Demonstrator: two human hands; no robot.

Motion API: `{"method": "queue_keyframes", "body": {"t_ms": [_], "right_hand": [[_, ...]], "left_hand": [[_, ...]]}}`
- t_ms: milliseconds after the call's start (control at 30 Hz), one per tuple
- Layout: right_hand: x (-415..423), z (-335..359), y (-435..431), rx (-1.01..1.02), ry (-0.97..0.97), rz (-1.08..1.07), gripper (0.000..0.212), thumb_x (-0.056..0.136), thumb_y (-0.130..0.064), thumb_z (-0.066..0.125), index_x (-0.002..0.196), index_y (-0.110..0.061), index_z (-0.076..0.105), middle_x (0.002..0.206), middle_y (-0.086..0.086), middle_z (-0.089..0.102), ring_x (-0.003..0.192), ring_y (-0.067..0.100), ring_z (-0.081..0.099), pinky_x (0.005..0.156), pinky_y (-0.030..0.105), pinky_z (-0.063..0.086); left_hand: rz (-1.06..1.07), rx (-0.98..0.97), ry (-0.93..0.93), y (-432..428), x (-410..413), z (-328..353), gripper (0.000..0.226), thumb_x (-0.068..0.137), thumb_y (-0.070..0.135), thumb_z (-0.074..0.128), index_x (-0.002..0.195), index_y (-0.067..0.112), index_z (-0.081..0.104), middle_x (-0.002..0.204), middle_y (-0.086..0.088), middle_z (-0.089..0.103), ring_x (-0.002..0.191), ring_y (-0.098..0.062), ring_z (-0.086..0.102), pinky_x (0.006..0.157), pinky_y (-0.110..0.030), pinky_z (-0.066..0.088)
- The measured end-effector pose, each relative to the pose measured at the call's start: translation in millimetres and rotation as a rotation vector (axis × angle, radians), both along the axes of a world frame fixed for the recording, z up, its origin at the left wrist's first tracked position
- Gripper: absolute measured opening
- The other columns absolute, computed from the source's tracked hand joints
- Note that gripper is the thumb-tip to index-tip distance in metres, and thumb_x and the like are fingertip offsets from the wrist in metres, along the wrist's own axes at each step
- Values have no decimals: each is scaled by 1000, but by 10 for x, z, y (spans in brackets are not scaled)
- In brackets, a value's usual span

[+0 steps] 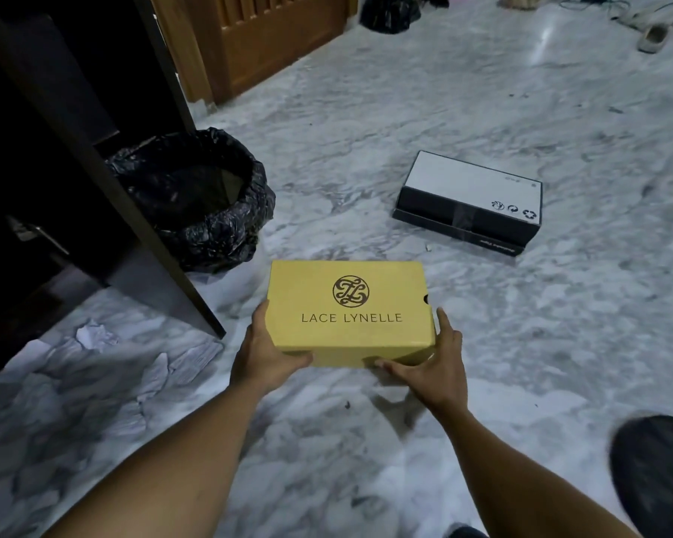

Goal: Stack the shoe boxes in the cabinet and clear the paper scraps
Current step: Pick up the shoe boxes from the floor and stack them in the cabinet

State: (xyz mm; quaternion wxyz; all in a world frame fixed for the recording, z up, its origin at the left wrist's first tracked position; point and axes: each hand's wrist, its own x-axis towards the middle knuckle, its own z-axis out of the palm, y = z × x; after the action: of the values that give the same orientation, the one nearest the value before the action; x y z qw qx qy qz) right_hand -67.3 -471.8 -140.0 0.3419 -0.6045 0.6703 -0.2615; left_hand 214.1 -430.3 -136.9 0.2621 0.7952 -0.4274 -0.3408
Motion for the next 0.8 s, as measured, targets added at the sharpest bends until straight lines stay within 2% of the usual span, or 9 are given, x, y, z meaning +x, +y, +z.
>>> {"method": "queue_keyframes", "body": {"t_ms": [133, 267, 367, 433, 500, 567, 600, 700, 800], "right_hand": [[-126, -5, -152, 13, -94, 87, 140, 35, -66, 92, 151, -42, 19, 131, -8, 40, 119, 11, 49, 93, 34, 51], [-178, -17, -335, 50, -212, 139, 128, 37, -56, 97, 147, -44, 33, 137, -8, 44, 125, 12, 48, 101, 39, 50], [-168, -28, -390, 65, -219, 181, 125, 37, -55, 98, 144, -48, 33, 136, -16, 53, 125, 8, 53, 102, 41, 51], [-144, -11, -374, 65, -241, 180, 115, 42, -45, 100, 136, -54, 36, 127, -27, 57, 118, -2, 56, 98, 33, 52], [-116, 58, -310, 72, -263, 156, 118, 42, -41, 101, 138, -52, 35, 129, -28, 55, 118, -1, 55, 98, 30, 50], [-130, 187, -245, 71, -254, 131, 134, 39, -45, 100, 151, -35, 28, 138, -16, 48, 124, 10, 50, 103, 32, 47], [-143, 249, -234, 65, -238, 127, 135, 39, -45, 100, 152, -30, 27, 136, -14, 47, 124, 12, 48, 103, 31, 45], [-230, 693, -192, 22, -225, 96, 133, 37, -44, 100, 149, -30, 29, 130, -14, 49, 121, 14, 48, 97, 30, 45], [-334, 1370, -122, -100, -226, 65, 130, 39, -38, 100, 149, -27, 32, 128, -10, 51, 117, 13, 49, 92, 27, 45]], "left_hand": [[13, -27, 58, -25, 105, -83, 126, 53, 36, 97, 153, 37, 20, 133, 11, 52, 120, -19, 53, 87, -33, 46], [22, -38, 97, -56, 121, -169, 125, 45, 36, 99, 148, 43, 29, 126, 11, 60, 116, -18, 56, 90, -36, 49], [25, -52, 122, -64, 99, -186, 124, 50, 30, 100, 150, 41, 27, 123, 11, 62, 112, -17, 55, 87, -31, 47], [23, -54, 132, -59, 90, -179, 123, 52, 31, 99, 151, 40, 28, 119, 11, 62, 111, -17, 56, 86, -30, 46], [11, -52, 129, -24, 76, -132, 118, 52, 36, 98, 149, 40, 31, 116, 11, 64, 110, -18, 58, 84, -29, 48], [-5, -69, 124, 24, 41, 8, 116, 50, 43, 97, 147, 42, 33, 117, 11, 66, 111, -19, 60, 86, -33, 51], [-6, -69, 121, 27, 20, 62, 118, 49, 45, 97, 148, 42, 32, 120, 10, 66, 112, -19, 59, 89, -35, 52], [-20, -133, 135, 39, -48, 477, 128, 38, 58, 93, 148, 42, 30, 123, 11, 65, 114, -18, 59, 94, -39, 52], [-56, -276, 150, -72, -68, 962, 135, 29, 73, 90, 147, 45, 30, 124, 13, 65, 118, -17, 59, 96, -41, 53]]}}
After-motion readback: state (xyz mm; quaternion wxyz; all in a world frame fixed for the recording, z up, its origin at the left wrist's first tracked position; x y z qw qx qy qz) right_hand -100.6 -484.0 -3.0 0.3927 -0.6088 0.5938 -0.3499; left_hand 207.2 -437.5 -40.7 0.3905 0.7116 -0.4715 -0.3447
